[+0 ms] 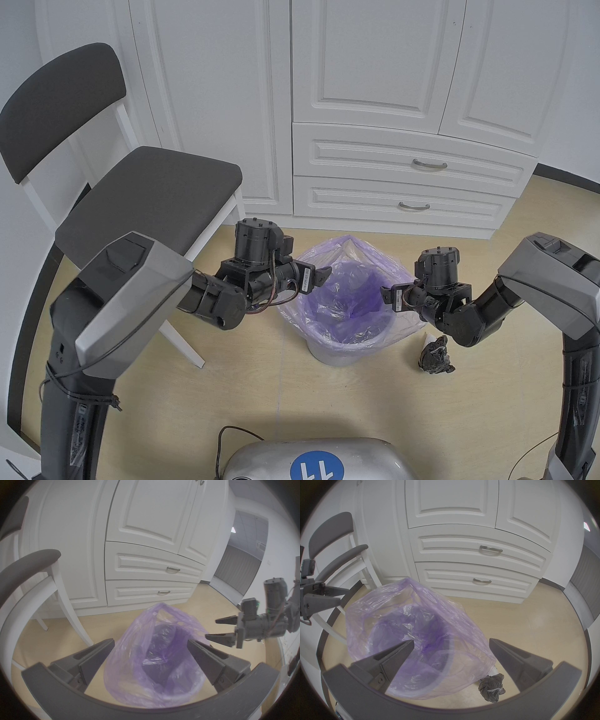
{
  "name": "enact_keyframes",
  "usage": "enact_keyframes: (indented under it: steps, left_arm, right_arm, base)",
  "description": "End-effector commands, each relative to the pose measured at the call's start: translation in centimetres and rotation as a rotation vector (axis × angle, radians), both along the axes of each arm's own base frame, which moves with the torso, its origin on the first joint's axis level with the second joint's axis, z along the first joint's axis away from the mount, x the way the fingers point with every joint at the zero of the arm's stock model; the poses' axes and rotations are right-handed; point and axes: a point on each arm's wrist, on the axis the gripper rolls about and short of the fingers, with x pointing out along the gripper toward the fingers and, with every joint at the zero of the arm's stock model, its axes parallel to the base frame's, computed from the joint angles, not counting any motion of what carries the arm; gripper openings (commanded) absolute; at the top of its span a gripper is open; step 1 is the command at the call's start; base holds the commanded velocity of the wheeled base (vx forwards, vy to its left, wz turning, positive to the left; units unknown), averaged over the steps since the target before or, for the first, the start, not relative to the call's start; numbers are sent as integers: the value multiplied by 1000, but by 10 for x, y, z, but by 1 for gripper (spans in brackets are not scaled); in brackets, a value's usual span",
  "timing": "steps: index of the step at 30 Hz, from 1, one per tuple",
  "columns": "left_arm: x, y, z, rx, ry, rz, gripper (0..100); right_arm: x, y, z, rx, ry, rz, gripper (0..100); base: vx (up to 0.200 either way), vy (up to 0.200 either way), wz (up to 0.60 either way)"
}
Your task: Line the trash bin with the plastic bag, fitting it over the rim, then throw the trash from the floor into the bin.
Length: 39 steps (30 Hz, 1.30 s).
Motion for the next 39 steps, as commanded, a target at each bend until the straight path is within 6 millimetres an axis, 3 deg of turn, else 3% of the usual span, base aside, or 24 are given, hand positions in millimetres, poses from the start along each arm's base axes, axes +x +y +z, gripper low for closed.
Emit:
enact_keyframes:
  steps: [1, 9, 20, 30, 39]
  left_arm:
    - [47, -16, -76, 139, 135, 134, 100]
    - [58, 2, -81, 157, 119, 169, 100]
    - [77, 26, -87, 35, 12, 263, 100]
    - [84, 38, -102, -41, -21, 323, 100]
    - [85, 40, -111, -76, 17, 253, 100]
  right_arm:
    - [35, -11, -37, -10, 39, -54, 100]
    - [70, -19, -69, 30, 1, -142, 100]
    - [105, -21, -59, 192, -145, -221, 100]
    - [128, -28, -73, 283, -210, -258, 100]
    - [143, -41, -83, 331, -234, -279, 100]
  base:
    - [0, 0, 0]
    - [0, 0, 0]
    - [0, 0, 0]
    - [0, 0, 0]
    - [0, 0, 0]
